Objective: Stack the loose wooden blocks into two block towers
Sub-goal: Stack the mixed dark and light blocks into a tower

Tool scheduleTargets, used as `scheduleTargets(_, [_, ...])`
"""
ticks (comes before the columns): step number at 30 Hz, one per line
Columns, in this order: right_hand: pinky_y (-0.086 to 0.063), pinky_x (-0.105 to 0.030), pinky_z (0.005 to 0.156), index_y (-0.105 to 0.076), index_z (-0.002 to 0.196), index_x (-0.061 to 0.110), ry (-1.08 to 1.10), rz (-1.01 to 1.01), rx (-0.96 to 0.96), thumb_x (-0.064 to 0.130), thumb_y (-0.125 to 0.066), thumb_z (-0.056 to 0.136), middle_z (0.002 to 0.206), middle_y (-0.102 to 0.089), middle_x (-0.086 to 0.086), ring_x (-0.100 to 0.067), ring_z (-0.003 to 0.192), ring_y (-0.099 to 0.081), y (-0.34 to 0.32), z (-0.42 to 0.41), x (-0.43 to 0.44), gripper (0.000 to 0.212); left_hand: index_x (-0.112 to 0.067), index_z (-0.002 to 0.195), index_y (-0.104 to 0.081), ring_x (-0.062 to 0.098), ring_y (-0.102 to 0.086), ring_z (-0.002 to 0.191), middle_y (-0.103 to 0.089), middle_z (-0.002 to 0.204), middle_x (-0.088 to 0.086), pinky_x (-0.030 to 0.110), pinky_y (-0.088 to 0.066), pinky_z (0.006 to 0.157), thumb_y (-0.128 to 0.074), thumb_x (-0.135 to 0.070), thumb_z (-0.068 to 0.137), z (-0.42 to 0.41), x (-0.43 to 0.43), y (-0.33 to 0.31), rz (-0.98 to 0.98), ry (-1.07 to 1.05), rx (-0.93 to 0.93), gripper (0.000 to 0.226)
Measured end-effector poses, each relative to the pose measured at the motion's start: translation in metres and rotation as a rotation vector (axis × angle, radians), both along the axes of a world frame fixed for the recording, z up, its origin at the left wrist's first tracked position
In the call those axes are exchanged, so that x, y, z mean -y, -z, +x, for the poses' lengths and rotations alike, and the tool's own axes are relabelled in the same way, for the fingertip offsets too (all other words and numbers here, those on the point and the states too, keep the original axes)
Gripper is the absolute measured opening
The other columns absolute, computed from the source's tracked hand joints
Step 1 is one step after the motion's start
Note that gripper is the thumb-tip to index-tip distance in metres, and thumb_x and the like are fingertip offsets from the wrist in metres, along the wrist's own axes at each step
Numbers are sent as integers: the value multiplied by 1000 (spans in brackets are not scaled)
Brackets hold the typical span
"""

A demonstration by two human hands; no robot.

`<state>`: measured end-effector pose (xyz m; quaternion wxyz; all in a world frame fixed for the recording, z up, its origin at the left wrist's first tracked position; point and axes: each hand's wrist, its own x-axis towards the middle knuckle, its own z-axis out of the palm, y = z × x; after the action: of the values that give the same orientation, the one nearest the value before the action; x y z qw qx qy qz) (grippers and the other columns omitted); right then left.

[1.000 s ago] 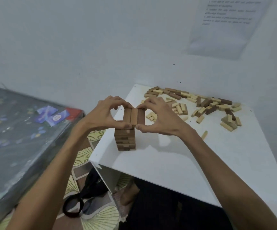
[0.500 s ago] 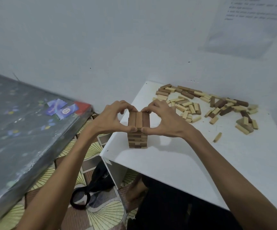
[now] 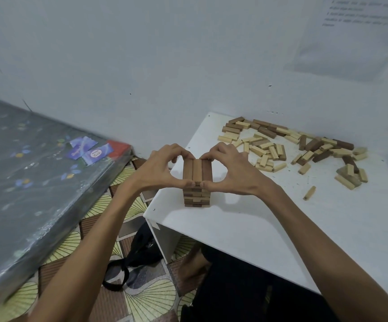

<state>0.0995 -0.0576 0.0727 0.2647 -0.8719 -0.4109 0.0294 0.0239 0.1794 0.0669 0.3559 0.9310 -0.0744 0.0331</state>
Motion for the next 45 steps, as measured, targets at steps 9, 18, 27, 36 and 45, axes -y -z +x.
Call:
scheduleTargets(9, [-35, -46, 100, -56, 130, 36, 4, -4, -2, 64, -69, 73, 118, -46, 12, -8, 114, -39, 0, 0, -1, 65, -36, 120, -61, 14, -50, 104, -57, 117, -14, 52, -42, 100, -71, -69, 63, 2, -1, 0, 6, 5, -11, 66])
scheduleTargets(18, [-34, -45, 100, -56, 130, 36, 3, -25, -8, 66, -66, 72, 119, -46, 12, -9, 115, -39, 4, 2, -1, 66, -35, 120, -61, 15, -51, 103, -56, 115, -14, 52, -43, 100, -70, -69, 63, 2, 0, 3, 15, 4, -15, 67])
scheduleTargets(27, [-31, -40, 97, -54, 131, 35, 6, -14, -28, 67, -63, 72, 119, -43, 14, -7, 116, -38, 5, 0, -2, 67, -41, 121, -59, 13, -50, 106, -54, 118, -21, 53, -45, 100, -72, -68, 66, 3, -4, 9, 7, 18, -7, 62])
scheduleTargets(36, [-37, -45, 98, -52, 134, 32, -1, -20, -29, 64, -67, 78, 122, -44, 14, -9, 115, -39, 9, -2, -5, 66, -44, 127, -59, 15, -49, 112, -53, 124, -16, 54, -44, 102, -73, -66, 68, 2, -4, 12, -18, 19, -3, 65])
scheduleTargets(45, [-37, -47, 101, -51, 138, 34, -6, -27, -16, 69, -71, 80, 124, -45, 14, -7, 118, -38, 11, 3, -3, 70, -43, 129, -58, 15, -49, 113, -52, 125, -16, 54, -44, 102, -71, -65, 69, 2, -4, 11, -15, 26, -16, 65])
